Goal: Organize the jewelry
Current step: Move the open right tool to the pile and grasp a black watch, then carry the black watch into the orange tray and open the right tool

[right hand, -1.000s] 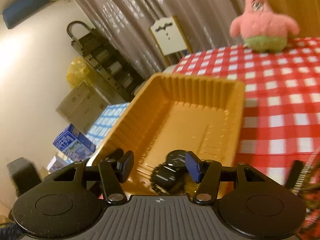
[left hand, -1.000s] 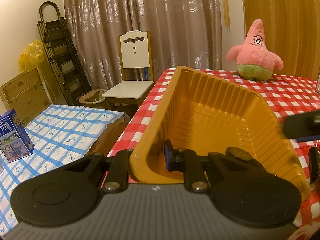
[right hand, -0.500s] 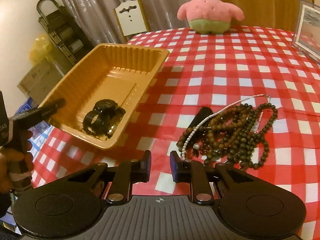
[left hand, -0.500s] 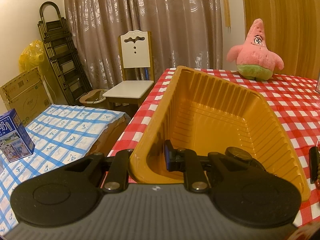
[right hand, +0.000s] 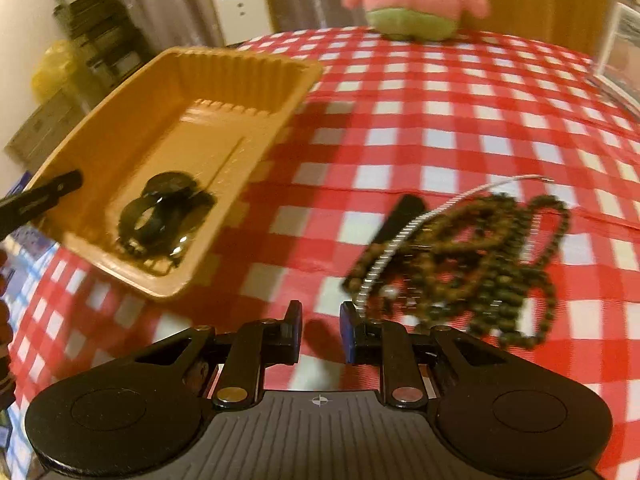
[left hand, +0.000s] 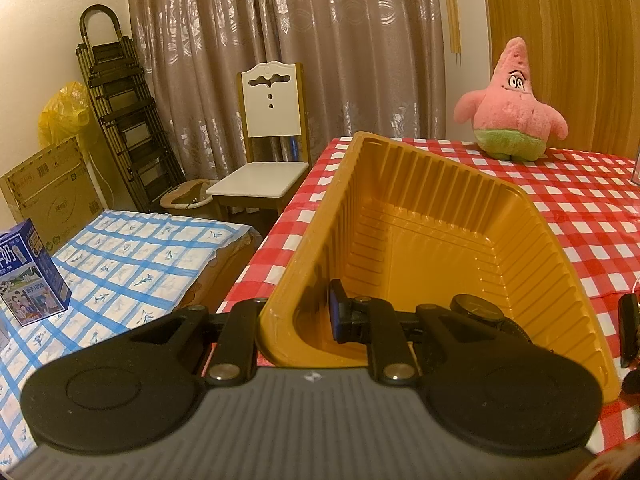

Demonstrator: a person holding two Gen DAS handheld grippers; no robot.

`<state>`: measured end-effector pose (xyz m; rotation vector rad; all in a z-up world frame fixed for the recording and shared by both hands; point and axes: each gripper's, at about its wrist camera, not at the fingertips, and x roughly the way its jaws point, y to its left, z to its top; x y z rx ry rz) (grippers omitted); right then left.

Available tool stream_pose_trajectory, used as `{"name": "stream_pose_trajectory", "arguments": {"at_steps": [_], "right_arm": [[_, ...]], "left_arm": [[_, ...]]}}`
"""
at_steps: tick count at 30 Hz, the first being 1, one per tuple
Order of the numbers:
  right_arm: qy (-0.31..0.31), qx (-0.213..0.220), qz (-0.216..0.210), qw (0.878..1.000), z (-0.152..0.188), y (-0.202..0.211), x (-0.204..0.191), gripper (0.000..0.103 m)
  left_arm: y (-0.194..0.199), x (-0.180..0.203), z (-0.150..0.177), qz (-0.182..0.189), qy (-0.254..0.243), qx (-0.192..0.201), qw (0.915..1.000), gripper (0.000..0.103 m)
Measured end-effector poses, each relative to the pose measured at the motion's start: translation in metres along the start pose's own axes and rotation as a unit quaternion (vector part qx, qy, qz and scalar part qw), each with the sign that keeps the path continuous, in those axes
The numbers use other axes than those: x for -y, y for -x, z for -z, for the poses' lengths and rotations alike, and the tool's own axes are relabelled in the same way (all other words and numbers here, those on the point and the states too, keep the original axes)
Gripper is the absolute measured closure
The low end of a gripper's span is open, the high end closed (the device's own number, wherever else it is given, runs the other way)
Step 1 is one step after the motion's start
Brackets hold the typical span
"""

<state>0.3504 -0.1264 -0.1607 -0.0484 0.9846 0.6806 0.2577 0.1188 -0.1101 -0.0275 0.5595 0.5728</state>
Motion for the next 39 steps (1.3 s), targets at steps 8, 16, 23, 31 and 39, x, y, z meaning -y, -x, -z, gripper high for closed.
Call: {"name": "stream_pose_trajectory", "arguments": {"at_steps": [8, 16, 23, 31, 39], "right_arm": [[-0.003, 0.005, 0.044, 0.999, 0.005, 0.016, 0.018, 0.081], [0.057, 0.027, 0.056, 0.996, 0.009, 0.009, 0.004, 0.081], [0.080, 0.036, 0.071, 0.994, 0.007, 0.001, -0.002, 0.091], [0.107, 0.033, 0.081, 0.990, 0.010, -0.001, -0.004, 0.098], [0.068, 0.066, 0.044, 0.995, -0.001, 0.031, -0.002, 0.098]], "left_arm": [[0.001, -0.001, 0.000, 0.000, 0.000, 0.000, 1.0000, 0.086], [0.001, 0.000, 0.000, -0.001, 0.000, 0.000, 1.0000, 0.086], [0.001, 0.000, 0.000, -0.001, 0.000, 0.000, 1.0000, 0.086], [0.000, 0.000, 0.000, -0.001, 0.000, 0.000, 1.0000, 0.086], [0.001, 0.000, 0.000, -0.001, -0.001, -0.001, 1.0000, 0.086]]}}
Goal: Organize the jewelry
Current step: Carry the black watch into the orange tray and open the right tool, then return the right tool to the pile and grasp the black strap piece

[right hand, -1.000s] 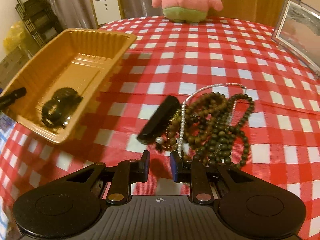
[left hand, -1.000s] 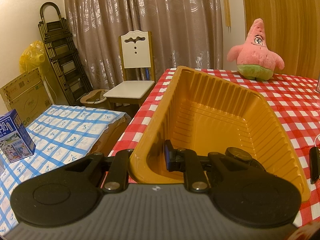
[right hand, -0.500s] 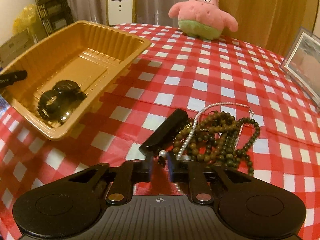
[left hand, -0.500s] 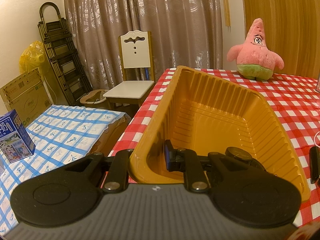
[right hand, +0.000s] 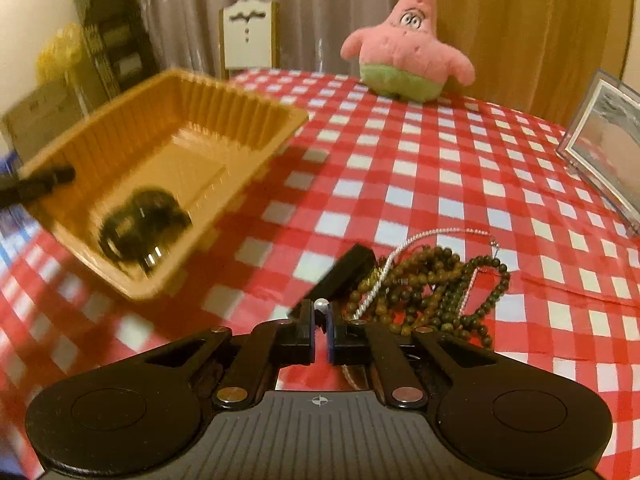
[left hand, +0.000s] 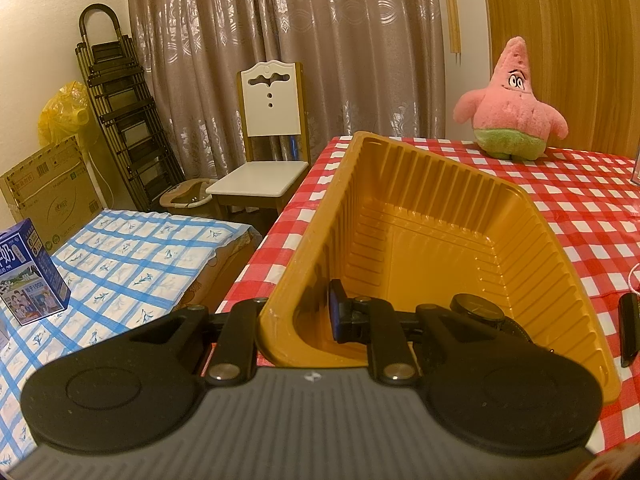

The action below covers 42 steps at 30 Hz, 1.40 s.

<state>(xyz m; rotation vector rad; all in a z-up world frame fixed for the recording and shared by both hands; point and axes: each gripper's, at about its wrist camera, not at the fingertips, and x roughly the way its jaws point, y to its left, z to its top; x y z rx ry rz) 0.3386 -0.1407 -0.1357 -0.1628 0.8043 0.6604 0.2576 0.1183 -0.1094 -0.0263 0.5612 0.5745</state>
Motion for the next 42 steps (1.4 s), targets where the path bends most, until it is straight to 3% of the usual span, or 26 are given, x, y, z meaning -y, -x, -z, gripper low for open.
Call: {"name": "stream_pose_trajectory", "arguments": {"at_steps": [9, 14, 20, 32, 37, 42], "right_arm": [[-0.062, 0.038, -0.099, 0.992, -0.038, 0.014, -0.015, 0.098], [-0.057, 0.035, -0.176, 0.982, -0.056, -0.005, -0.046, 0.098], [-0.042, 0.031, -0.229, 0.972, -0.063, -0.033, -0.082, 0.098], [0.000, 0.012, -0.219, 0.976, -0.057, -0.073, -0.112, 0.096], [-0.026, 0.031, -0.212, 0.977, -0.063, -0.050, -0.095, 0.084], [-0.070, 0.044, -0.172, 0.982, -0.053, -0.018, -0.053, 0.069]], "left_arm": [[0.000, 0.000, 0.000, 0.000, 0.000, 0.000, 1.0000, 0.086], [0.000, 0.001, 0.000, 0.000, -0.001, 0.001, 1.0000, 0.086], [-0.001, 0.001, -0.001, 0.000, -0.001, 0.000, 1.0000, 0.086], [-0.001, 0.001, -0.001, 0.000, -0.001, 0.001, 1.0000, 0.086], [0.000, 0.002, -0.001, 0.000, -0.001, 0.000, 1.0000, 0.086], [0.000, 0.002, -0.001, 0.000, -0.001, 0.000, 1.0000, 0.086]]}}
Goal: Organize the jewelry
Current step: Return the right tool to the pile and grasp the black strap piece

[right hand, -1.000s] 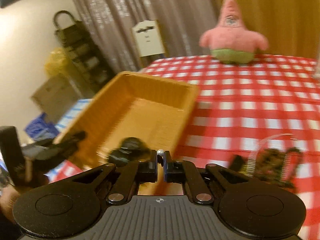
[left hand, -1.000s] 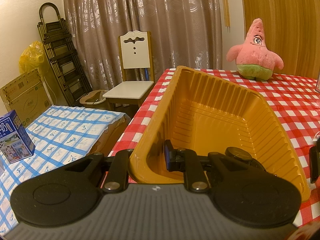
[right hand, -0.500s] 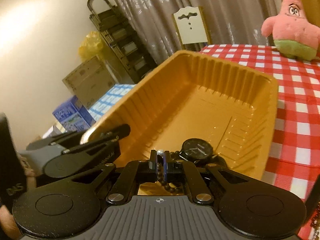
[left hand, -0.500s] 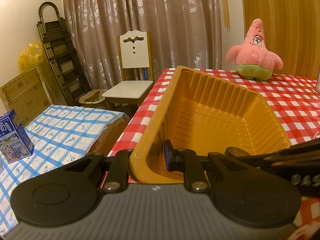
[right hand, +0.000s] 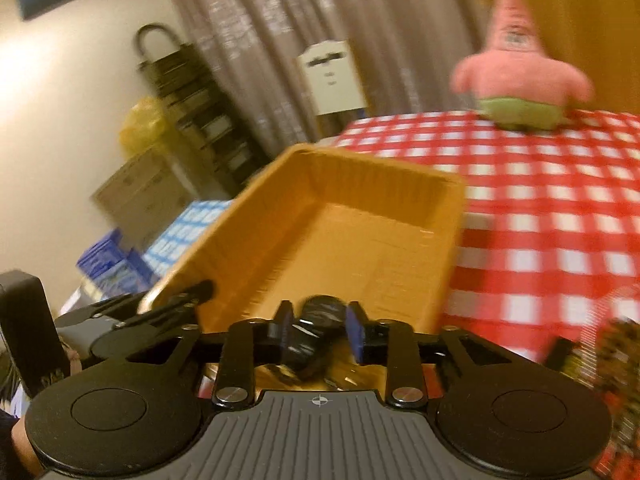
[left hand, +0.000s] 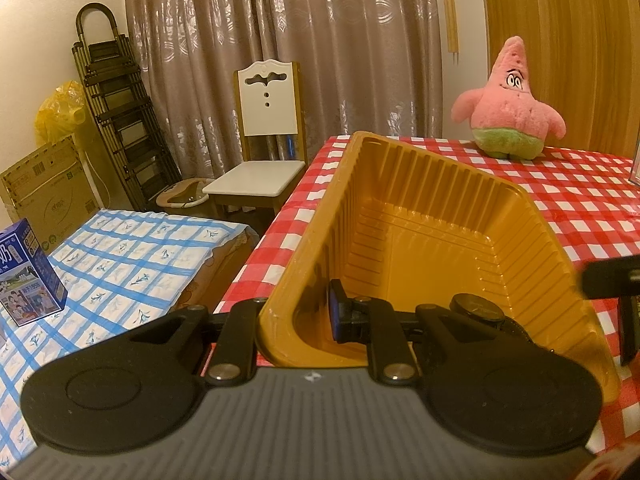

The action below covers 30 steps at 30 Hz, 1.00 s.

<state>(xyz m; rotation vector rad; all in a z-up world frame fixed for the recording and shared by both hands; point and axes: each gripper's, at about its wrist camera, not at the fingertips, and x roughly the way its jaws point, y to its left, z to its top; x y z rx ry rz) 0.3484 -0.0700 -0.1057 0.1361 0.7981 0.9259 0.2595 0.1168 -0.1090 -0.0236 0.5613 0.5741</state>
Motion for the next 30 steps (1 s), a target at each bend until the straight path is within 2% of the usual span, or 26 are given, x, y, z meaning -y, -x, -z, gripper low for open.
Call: {"name": "stream_pose_trajectory", "arguments": {"at_steps": [5, 11, 19, 25, 30], "right_arm": [[-0.039, -0.009, 0.055, 0.998, 0.018, 0.036, 0.032, 0.064], [-0.073, -0.032, 0.098, 0.992, 0.034, 0.051, 0.053, 0.062], [-0.082, -0.037, 0.126, 0.988, 0.032, 0.038, 0.061, 0.061], [-0.092, -0.048, 0.173, 0.979, 0.030, 0.015, 0.069, 0.061], [-0.080, -0.055, 0.187, 0.978, 0.029, 0.001, 0.072, 0.061]], "left_arm": [[0.000, 0.000, 0.000, -0.001, -0.001, 0.000, 1.0000, 0.086], [-0.002, 0.004, 0.000, -0.002, -0.004, 0.000, 1.0000, 0.086], [-0.004, 0.003, 0.001, -0.003, -0.008, 0.002, 1.0000, 0.086], [-0.003, 0.003, 0.001, -0.003, -0.008, 0.002, 1.0000, 0.086], [-0.004, 0.003, 0.001, -0.003, -0.008, 0.002, 1.0000, 0.086]]}}
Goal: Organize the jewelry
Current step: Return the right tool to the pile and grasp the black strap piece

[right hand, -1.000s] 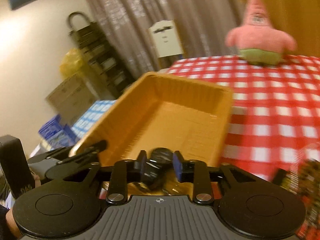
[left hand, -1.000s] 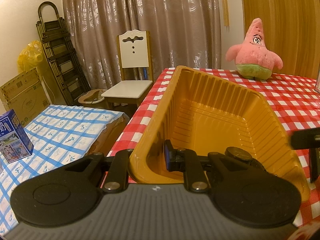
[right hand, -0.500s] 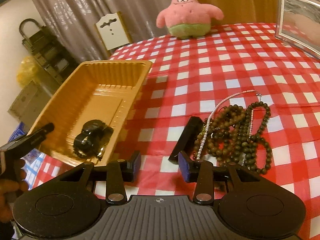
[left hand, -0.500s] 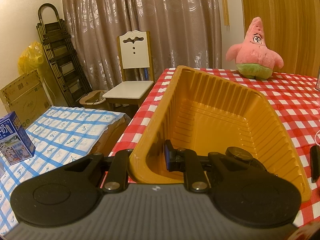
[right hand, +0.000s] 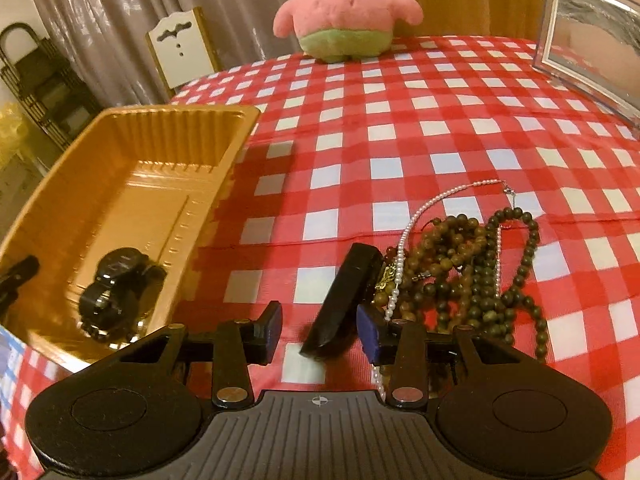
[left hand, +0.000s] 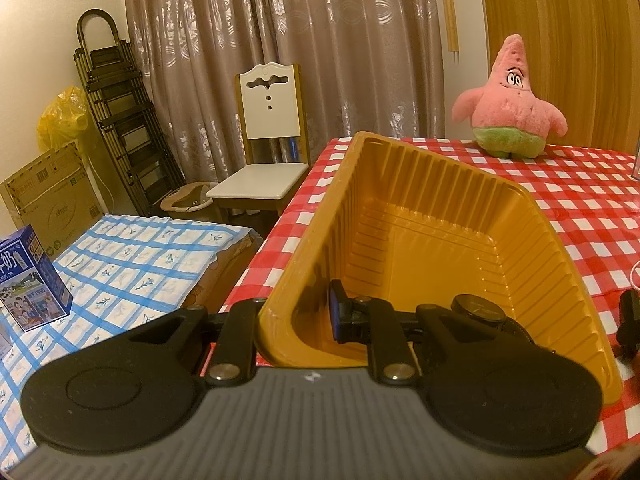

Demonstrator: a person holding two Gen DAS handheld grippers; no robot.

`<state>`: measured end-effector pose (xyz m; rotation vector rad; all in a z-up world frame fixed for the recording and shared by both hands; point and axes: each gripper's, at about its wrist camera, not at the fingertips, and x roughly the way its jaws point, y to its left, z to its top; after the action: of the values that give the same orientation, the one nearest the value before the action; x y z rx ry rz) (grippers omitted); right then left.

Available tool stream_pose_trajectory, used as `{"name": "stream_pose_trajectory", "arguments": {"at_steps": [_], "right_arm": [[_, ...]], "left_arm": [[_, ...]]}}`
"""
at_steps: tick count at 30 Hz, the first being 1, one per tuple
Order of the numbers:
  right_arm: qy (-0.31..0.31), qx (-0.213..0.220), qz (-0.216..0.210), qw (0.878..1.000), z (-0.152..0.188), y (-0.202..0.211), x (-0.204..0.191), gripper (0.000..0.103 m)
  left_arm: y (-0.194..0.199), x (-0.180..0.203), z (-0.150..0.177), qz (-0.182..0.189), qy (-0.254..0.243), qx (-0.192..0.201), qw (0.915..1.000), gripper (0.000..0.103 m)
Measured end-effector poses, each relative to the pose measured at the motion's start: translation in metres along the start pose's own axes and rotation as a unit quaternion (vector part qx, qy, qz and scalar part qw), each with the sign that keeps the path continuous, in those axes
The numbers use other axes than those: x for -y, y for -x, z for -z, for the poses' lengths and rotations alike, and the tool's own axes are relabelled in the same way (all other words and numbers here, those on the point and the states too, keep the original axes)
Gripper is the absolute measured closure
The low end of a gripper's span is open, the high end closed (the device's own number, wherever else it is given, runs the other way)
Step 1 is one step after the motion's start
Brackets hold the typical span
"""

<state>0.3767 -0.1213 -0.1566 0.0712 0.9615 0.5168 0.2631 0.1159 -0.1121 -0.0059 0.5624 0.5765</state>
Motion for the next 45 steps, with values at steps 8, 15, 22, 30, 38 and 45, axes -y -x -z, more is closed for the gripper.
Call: {"name": "stream_pose_trajectory", "arguments": {"at_steps": [8, 15, 22, 30, 38, 45], "right_arm": [[0.023, 0.003, 0.017, 1.000, -0.004, -0.011, -0.005, 0.062], [0.080, 0.007, 0.011, 0.997, -0.002, -0.016, -0.012, 0.077], [0.153, -0.014, -0.032, 0.988, 0.008, -0.012, -0.024, 0.077], [0.096, -0.012, -0.026, 0.995, -0.004, -0.018, -0.019, 0.076], [0.086, -0.011, -0.011, 0.996, -0.005, -0.025, -0.019, 0.076], [0.086, -0.010, -0.012, 0.996, -0.005, -0.026, -0.018, 0.081]], "left_arm": [[0.000, 0.000, 0.000, 0.000, -0.001, 0.001, 1.0000, 0.086], [0.000, 0.001, 0.000, 0.000, 0.000, 0.000, 1.0000, 0.086], [0.000, 0.000, 0.000, 0.000, 0.000, 0.000, 1.0000, 0.086], [0.000, 0.000, 0.000, 0.000, 0.001, 0.000, 1.0000, 0.086], [0.001, -0.001, 0.000, 0.000, 0.000, 0.000, 1.0000, 0.086], [0.002, -0.001, 0.000, 0.000, 0.000, 0.000, 1.0000, 0.086]]}}
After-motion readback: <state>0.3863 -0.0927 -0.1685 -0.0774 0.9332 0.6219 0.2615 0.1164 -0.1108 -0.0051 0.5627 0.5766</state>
